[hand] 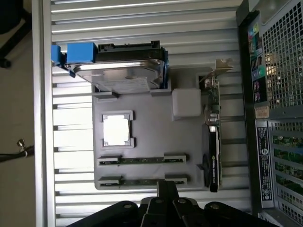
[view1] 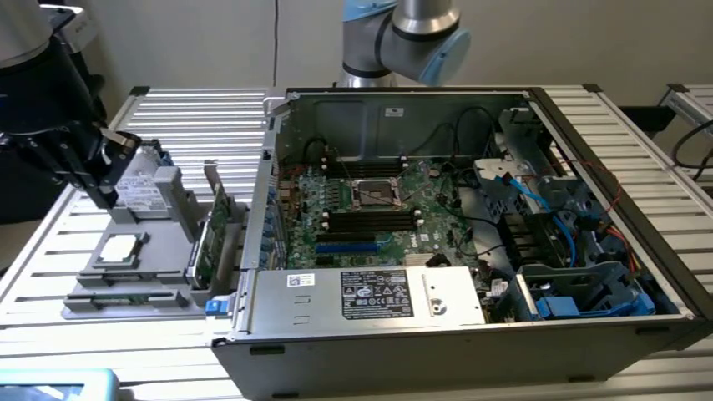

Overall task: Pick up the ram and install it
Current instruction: 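Reach for the ram, then pick up the ram and move it above insertion slot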

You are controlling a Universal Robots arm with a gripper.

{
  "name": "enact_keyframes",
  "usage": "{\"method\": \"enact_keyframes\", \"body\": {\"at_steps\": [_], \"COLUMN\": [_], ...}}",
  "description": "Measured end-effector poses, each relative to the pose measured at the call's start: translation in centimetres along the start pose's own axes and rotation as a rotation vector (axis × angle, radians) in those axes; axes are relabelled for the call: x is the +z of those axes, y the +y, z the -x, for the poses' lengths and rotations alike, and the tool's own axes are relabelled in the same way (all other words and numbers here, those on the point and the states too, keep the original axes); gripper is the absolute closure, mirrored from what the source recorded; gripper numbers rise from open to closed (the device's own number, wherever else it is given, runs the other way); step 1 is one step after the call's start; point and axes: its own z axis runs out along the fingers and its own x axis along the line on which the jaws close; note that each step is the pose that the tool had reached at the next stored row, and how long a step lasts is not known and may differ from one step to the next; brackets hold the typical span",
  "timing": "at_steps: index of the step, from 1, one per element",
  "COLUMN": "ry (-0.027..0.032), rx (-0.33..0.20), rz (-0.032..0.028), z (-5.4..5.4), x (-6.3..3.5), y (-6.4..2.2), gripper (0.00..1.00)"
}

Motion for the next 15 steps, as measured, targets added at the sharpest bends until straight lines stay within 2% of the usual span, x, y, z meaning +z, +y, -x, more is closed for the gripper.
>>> {"method": "enact_keyframes", "body": {"at_steps": [2,6,8,15], "ry": [0.0000,0.0000,0.0006,0.0012], "rx": [0.000,0.000,0.000,0.000], "rz": [-0.0001,0.0001,0.0000,0.0000], "z": [-0.5,-0.6,-0.9,-0.9], "x": [0.14,0.32,0.34,0.34], "y": [0.24,1.28,1.30,1.30], "gripper": [0.89,0.89,0.89,0.89]}}
